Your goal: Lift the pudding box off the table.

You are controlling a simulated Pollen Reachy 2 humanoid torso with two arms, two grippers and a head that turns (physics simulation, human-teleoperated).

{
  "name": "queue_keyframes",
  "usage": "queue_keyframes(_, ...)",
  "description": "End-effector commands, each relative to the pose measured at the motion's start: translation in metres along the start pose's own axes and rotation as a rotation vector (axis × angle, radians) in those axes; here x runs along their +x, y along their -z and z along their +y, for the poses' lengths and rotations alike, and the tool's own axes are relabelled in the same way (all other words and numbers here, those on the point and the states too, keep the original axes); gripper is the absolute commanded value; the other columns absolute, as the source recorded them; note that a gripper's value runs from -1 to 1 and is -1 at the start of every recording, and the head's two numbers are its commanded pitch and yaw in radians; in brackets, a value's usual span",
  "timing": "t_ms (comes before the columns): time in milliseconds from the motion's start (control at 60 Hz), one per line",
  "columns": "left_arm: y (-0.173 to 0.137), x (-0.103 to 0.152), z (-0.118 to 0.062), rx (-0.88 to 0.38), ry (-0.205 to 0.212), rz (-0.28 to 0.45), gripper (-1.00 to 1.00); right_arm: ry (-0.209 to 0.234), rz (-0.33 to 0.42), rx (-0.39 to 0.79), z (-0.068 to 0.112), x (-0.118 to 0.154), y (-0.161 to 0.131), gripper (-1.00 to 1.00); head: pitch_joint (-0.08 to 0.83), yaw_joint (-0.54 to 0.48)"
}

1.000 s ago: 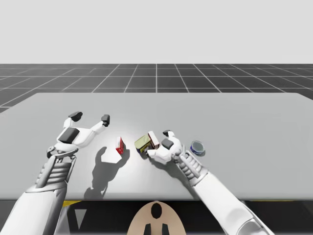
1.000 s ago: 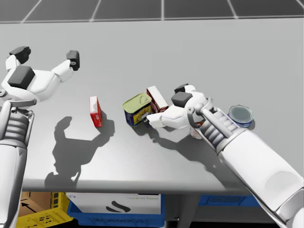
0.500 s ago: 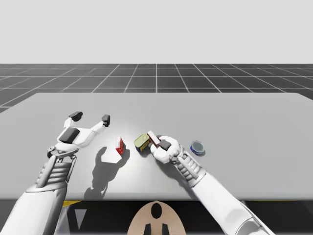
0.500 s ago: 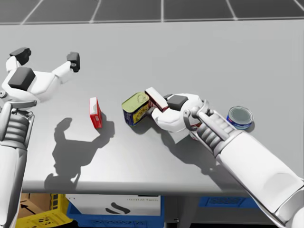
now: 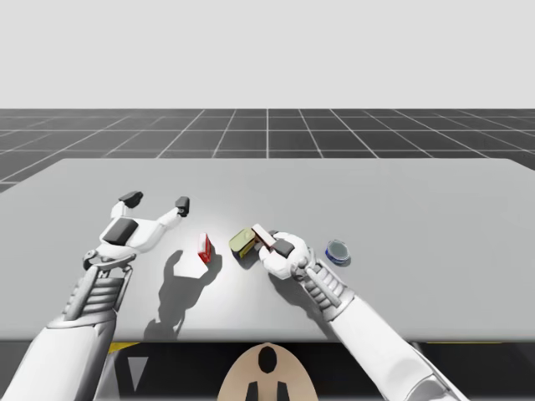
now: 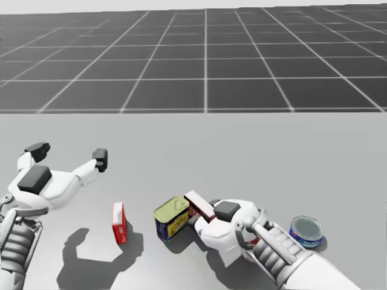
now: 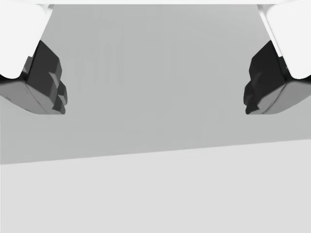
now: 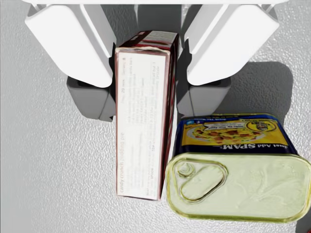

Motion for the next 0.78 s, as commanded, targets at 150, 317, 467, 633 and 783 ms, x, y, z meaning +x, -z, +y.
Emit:
queue_keyframes(150,0.0,-0.002,-0.001,0.001,0.001,0.007,-1.0,0.04,-0.023,0.046,0.02,0.015,-0.003,1.0,0.336,0.03)
queue_keyframes(317,0.002,-0.002,-0.001,0.002,-0.001,0.007,-1.0,0.04,-0.105,0.027,0.009,0.044,-0.026,1.0,0.338,0.02)
queue_keyframes(467,0.001,-0.001,0.0,0.003,-0.002,0.007,-1.0,0.049,-0.175,-0.004,-0.001,0.065,-0.045,1.0,0.34,0.02)
queue_keyframes(633,0.001,-0.001,0.0,0.003,-0.005,0.007,-1.0,0.077,-0.38,-0.059,-0.019,0.112,-0.095,1.0,0.341,0.02)
queue_keyframes(783,0.001,-0.002,0.0,0.003,-0.002,0.01,-1.0,0.042,-0.521,-0.11,-0.024,0.145,-0.148,1.0,0.341,0.01)
